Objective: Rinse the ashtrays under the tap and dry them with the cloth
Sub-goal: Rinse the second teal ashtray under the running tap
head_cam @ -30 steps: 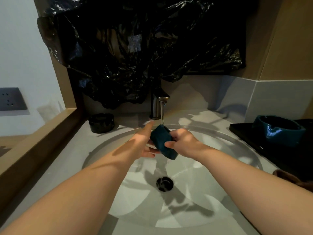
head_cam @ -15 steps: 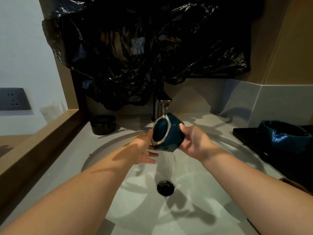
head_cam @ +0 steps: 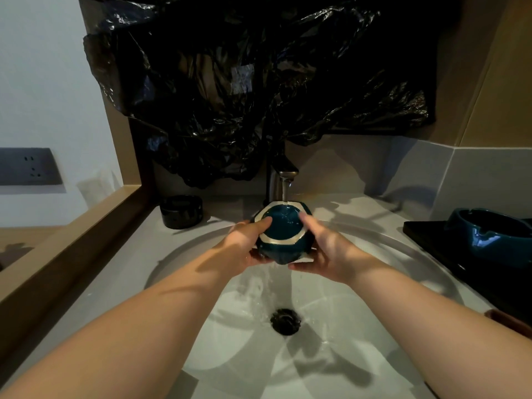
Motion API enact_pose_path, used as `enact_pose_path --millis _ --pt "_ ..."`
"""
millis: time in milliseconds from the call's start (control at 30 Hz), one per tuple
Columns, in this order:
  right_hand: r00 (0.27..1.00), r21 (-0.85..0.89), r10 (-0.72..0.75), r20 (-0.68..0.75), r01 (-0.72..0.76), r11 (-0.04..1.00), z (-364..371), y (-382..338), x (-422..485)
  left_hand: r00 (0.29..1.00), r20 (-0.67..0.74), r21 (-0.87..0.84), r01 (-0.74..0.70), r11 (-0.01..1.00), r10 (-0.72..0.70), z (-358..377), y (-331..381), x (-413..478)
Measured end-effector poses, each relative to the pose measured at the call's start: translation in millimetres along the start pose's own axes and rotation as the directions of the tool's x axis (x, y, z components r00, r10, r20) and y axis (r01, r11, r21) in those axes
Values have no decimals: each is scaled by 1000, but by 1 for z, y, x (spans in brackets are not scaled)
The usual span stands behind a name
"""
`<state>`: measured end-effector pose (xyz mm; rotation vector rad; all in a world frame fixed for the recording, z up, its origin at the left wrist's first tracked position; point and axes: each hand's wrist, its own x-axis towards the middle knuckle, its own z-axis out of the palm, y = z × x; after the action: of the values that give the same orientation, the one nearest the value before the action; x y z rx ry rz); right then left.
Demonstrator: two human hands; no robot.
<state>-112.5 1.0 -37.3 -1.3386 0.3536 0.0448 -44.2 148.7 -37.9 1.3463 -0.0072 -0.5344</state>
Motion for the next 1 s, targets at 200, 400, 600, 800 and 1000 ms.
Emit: enact_pose_path --millis 200,400,600,800,1000 --pt "998 -88 -37 54 42 995 -11 7 8 980 38 218 -201 955 197 -2 -3 1" --pt "996 -1 -68 66 68 998 -14 9 11 966 63 231 -258 938 250 -4 -1 1" --pt "999 -189 -25 -33 19 982 -9 1 0 995 7 213 -97 972 97 -1 -1 -1" --pt "983 -32 85 -163 -91 995 -4 0 -1 1000 -16 156 -3 988 6 3 -1 -6" --pt "943 254 311 -118 -274 928 -9 0 -3 996 92 137 -21 990 9 2 1 -6"
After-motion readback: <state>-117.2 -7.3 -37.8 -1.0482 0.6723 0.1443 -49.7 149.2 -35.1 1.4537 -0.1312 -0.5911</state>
